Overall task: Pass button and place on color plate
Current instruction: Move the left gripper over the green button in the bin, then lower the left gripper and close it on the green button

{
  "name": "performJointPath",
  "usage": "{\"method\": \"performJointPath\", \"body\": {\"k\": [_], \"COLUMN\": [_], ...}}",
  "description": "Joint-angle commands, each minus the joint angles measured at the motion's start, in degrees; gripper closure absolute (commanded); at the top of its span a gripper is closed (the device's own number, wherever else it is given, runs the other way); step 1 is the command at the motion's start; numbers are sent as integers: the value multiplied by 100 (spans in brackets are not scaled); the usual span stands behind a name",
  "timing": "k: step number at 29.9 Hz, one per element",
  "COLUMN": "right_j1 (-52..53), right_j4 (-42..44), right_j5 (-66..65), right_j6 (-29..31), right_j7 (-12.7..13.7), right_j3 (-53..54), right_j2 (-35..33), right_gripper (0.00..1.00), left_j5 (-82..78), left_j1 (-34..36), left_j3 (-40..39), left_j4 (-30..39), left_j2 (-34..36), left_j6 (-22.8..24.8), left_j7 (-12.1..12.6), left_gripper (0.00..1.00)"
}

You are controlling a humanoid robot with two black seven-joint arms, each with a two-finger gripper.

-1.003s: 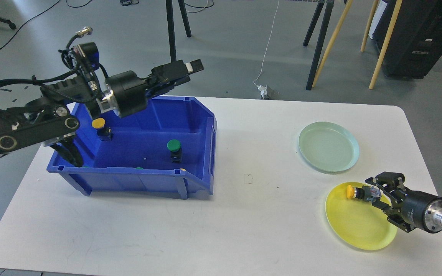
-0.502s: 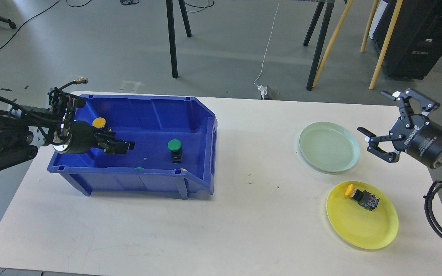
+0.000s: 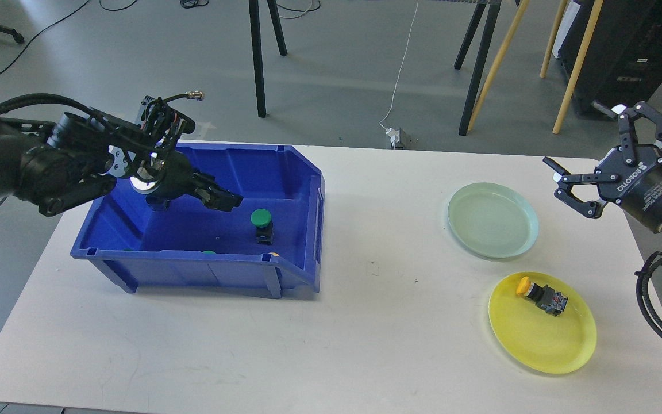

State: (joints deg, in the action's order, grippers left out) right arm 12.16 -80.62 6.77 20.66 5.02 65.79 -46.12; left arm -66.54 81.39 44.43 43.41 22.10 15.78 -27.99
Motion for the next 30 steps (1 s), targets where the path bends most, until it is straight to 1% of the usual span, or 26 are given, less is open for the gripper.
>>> {"method": "performJointPath", "body": {"k": [1,3,7,16,25,30], "right_j1": [5,5,5,5,-3,-21], "right_j4": [11,11,55,55,64,64], "right_j5": [0,0,-9,-9,-9,-18], "right_j6": [-1,-1,-1,-1,8,8], "right_j7": [-1,-1,-1,8,8,8], "right_j3": [-4,4,-4,-57,-84,-84], "right_j2": [7,7,7,7,7,7], "right_gripper": [2,2,2,2,2,2], "left_j5": [36,18,27,45,45,45], "left_j1": [79,35,-62,-317,-361,-519], "left_j3": [30,118,198,153,189,206], "left_j4": [-209,-534,-702,-694,-702,-790], "left_j2": [-407,-627,-742,-777,-795,-1006], "left_j6": [145,154,259,303,303,294], "left_j7": [-1,-1,-1,-1,-1,-1], "left_gripper": [21,21,21,21,21,21]}}
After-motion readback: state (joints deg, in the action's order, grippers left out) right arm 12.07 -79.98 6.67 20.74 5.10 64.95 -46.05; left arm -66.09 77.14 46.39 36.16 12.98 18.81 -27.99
